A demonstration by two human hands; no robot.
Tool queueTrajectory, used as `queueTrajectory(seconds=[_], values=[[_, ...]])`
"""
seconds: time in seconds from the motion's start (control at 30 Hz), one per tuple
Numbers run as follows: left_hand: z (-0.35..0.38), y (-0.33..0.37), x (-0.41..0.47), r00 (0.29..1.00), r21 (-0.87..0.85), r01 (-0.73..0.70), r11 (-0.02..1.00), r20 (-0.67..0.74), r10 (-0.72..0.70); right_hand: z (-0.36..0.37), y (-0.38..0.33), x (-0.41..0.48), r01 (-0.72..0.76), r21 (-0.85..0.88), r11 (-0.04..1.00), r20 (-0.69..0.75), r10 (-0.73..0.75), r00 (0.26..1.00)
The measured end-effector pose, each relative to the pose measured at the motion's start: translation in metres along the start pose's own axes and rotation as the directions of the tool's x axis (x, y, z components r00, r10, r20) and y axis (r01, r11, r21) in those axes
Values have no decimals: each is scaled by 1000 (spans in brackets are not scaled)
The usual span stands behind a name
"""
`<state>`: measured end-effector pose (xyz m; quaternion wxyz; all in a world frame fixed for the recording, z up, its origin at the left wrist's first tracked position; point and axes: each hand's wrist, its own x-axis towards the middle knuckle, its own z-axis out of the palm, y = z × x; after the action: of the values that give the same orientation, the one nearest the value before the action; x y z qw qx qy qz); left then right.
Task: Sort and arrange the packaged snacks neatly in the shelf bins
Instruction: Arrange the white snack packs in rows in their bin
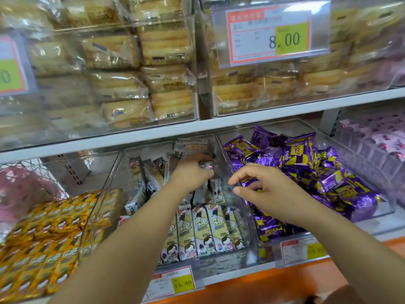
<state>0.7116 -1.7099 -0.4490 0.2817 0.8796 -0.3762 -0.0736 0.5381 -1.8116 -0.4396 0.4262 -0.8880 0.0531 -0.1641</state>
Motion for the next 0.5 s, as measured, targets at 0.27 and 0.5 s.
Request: queueTrajectory(seconds=[0.27,0.5], values=[[-42,-18,-41,982,-459,-7,888,-173,-81,2,-5,-2,-6,-17,1000,-10,6,1000],[-36,-14,-52,991,-740,132,660,110,-74,1,-7,-1,-44,-15,999,-14,44,999]])
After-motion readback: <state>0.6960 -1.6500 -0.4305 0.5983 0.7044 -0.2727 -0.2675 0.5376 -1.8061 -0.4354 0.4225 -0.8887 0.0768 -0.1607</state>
